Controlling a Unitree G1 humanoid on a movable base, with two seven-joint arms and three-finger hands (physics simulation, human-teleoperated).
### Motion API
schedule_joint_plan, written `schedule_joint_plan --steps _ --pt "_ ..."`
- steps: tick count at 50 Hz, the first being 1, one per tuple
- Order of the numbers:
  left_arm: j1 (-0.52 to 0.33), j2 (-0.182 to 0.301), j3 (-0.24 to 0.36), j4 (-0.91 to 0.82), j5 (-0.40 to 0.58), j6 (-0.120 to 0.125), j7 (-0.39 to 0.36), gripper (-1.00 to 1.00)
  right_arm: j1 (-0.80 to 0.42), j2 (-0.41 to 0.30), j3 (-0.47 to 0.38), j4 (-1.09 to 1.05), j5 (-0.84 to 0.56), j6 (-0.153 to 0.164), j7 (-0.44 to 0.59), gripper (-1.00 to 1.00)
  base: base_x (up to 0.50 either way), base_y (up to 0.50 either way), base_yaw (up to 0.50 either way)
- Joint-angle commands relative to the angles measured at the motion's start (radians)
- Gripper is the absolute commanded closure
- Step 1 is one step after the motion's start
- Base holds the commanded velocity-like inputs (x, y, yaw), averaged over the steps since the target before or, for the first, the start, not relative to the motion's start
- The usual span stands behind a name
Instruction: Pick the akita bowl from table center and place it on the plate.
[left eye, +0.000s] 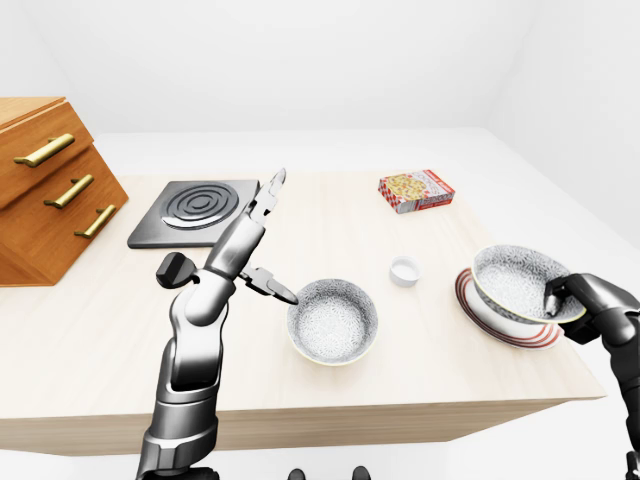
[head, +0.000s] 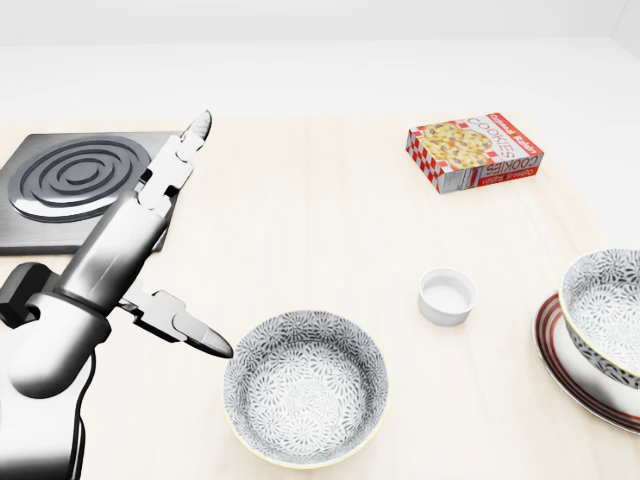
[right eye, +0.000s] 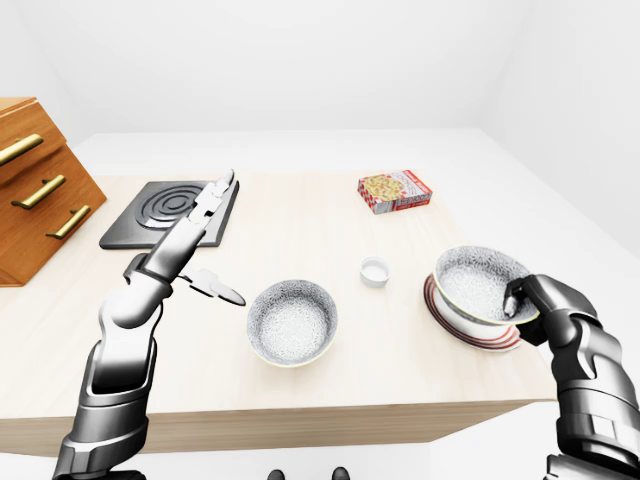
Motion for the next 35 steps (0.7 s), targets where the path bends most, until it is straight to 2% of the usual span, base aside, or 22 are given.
schedule_joint_plan --steps 1,9,11,15,17,18,19,20,21,35 --pt "0.001 -0.001 -0.001 -0.005 0.002 0.000 -0.003 -1.00 -0.019 -0.032 0.001 0.113 0.129 0.000 -0.066 1.00 0.00 0.00 0.00" --pt "0.004 -0.002 -0.002 -0.001 0.003 0.000 -0.002 -1.00 -0.060 -0.031 0.036 0.178 0.129 0.000 -0.098 1.00 0.00 0.00 0.00" --pt "0.001 -0.001 0.001 0.003 0.001 0.000 -0.001 -1.00 -0.069 -0.017 0.045 0.157 0.125 0.000 -0.095 0.87 0.00 0.00 0.00" --pt "0.005 0.000 0.001 0.015 -0.002 0.000 0.004 -1.00 -0.075 0.001 0.052 0.143 0.121 0.000 -0.098 0.86 0.00 0.00 0.00" --pt "0.005 0.001 0.002 0.020 -0.004 0.000 0.006 -1.00 -0.077 0.007 0.055 0.141 0.117 0.000 -0.099 0.73 0.00 0.00 0.00" --pt "0.005 0.002 0.003 0.022 -0.005 0.000 0.006 -1.00 -0.080 0.009 0.058 0.139 0.113 0.000 -0.101 0.29 0.00 0.00 0.00" --pt "0.004 0.003 0.004 0.023 -0.005 0.000 0.006 -1.00 -0.082 0.011 0.059 0.138 0.112 0.000 -0.100 -0.39 0.00 0.00 0.00" --pt "0.003 0.003 0.005 0.026 -0.007 0.000 0.006 -1.00 -0.084 0.013 0.059 0.135 0.111 0.000 -0.098 -0.74 0.00 0.00 0.00" --pt "0.001 0.004 0.006 0.029 -0.008 0.000 0.008 -1.00 -0.083 0.013 0.058 0.134 0.112 0.000 -0.095 -1.00 0.00 0.00 0.00" --pt "-0.010 0.009 0.009 0.038 -0.015 0.000 0.008 -1.00 -0.043 -0.022 0.027 0.103 0.118 0.000 -0.068 -1.00 0.00 0.00 0.00"
